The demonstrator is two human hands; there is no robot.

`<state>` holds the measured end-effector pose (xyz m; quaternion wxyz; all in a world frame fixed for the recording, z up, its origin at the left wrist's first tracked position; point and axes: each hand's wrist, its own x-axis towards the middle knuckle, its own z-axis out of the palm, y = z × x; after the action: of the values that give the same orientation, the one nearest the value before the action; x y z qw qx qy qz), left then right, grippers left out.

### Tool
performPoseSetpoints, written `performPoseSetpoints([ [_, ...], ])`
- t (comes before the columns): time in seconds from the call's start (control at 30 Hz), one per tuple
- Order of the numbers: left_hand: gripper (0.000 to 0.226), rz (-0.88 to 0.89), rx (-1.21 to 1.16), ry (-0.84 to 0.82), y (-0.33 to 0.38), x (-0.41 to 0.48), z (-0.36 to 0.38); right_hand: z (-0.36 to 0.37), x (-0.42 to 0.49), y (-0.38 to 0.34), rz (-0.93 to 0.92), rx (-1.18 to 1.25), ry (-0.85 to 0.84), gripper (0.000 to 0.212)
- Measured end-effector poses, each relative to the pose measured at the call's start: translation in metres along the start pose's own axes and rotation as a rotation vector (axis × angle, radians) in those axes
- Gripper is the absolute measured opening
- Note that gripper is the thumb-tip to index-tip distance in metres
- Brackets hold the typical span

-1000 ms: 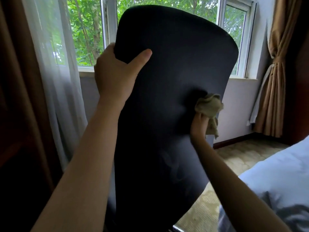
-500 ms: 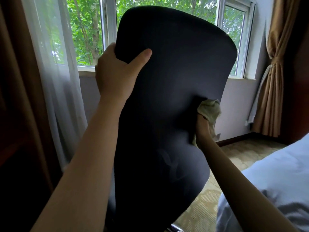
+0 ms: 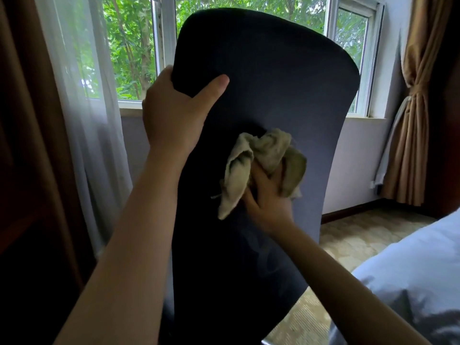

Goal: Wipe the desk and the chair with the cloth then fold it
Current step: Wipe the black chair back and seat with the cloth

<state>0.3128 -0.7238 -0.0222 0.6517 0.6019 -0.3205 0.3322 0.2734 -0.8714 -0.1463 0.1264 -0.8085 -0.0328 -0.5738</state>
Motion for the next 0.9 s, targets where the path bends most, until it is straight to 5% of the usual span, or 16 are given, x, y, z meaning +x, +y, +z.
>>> performPoseSetpoints([
  [0.2, 0.029, 0.008, 0.016, -0.011, -0.001, 0.001, 0.0, -0.001, 0.025, 0.068, 0.091, -0.326, 0.061, 0.048],
  [0.33, 0.028, 0.013, 0.025, 0.002, -0.004, 0.004, 0.0, 0.009, 0.026, 0.083, 0.476, 0.136, 0.268, 0.075],
  [0.47, 0.03, 0.032, 0.023, 0.01, -0.004, 0.005, 0.001, 0.011, 0.033, 0.106, 0.779, 0.36, 0.54, 0.05],
  [0.6, 0.031, 0.047, 0.039, 0.009, -0.001, 0.002, 0.003, 0.008, 0.033, 0.126, 1.032, 0.436, 0.599, 0.047],
  [0.77, 0.032, 0.041, 0.064, 0.021, -0.001, 0.001, 0.003, 0.015, 0.021, 0.09, 0.95, 0.447, 0.543, 0.05],
  [0.9, 0.037, 0.04, 0.052, 0.034, -0.001, 0.001, 0.004, 0.043, -0.012, 0.026, 0.764, 0.461, 0.248, 0.066],
])
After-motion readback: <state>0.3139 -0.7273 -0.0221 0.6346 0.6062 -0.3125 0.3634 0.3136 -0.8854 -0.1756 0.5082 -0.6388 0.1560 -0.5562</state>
